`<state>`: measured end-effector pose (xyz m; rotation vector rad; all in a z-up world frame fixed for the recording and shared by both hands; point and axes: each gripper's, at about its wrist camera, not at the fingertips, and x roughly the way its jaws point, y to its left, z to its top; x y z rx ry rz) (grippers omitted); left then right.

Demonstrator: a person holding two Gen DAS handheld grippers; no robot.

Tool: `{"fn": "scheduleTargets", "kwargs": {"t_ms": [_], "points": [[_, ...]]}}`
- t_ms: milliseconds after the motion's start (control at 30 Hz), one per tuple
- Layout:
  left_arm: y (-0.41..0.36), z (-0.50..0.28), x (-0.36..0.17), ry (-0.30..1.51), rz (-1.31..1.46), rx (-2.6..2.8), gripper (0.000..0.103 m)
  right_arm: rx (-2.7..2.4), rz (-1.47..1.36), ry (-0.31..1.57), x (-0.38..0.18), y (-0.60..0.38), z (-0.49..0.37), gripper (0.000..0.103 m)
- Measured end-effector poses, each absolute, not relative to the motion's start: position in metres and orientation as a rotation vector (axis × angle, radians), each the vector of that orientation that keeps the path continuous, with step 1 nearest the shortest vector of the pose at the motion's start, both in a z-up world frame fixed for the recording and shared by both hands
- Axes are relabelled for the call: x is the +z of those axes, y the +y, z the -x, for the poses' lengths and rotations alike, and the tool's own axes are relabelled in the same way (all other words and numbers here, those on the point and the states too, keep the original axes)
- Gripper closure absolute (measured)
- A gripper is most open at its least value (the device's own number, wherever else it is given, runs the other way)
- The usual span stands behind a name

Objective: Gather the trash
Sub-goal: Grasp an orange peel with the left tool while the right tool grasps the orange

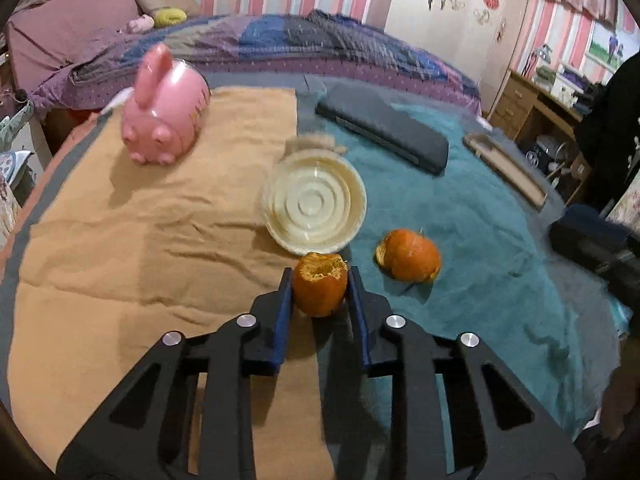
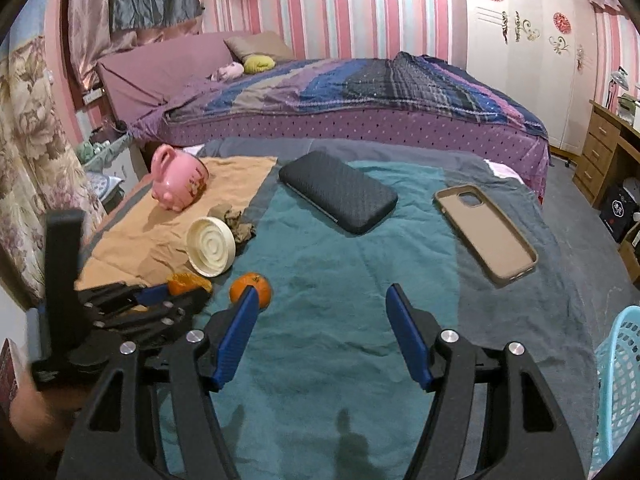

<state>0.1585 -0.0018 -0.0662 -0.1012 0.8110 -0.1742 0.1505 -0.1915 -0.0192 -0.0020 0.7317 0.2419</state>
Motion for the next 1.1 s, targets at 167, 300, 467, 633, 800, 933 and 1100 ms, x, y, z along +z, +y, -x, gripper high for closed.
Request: {"fn": "scheduleTargets", "kwargs": {"t_ms": [167,300,467,633,800,933,1100], "points": [[0.016,-0.141,-0.044,0.707,0.112,-0.151,0.078,0.256,0.015,0.784,-0.033,-0.170,-0.159,0.038],[0.033,-0.132,-0.036,0.669,0.111,-0.115,0.078,0.272,0.035,0.806,-0.042,-0.149,-0.166,0.038],[0.044,-0.131,-0.039,0.678,0.124,-0.103,0.078,0.283,0.052,0.841,-0.056,-0.124,-0.176,0.038],[0.050,-0.129,-0.040,0.680,0.135,-0.102,0.078,0.277,0.049,0.881,-0.068,-0.112,-0.186,0.038],[0.055,-0.129,-0.039,0.671,0.151,-0.098,0.078,0.274,0.086,0.899,-0.075,-0.102,-0.189,0.050],[0.055,-0.129,-0.038,0.667,0.155,-0.099,0.078,0.281,0.085,0.897,-0.075,-0.103,-0.191,0.067],[0.055,-0.128,-0.037,0.663,0.157,-0.095,0.078,0.287,0.054,0.877,-0.069,-0.108,-0.189,0.079]]}}
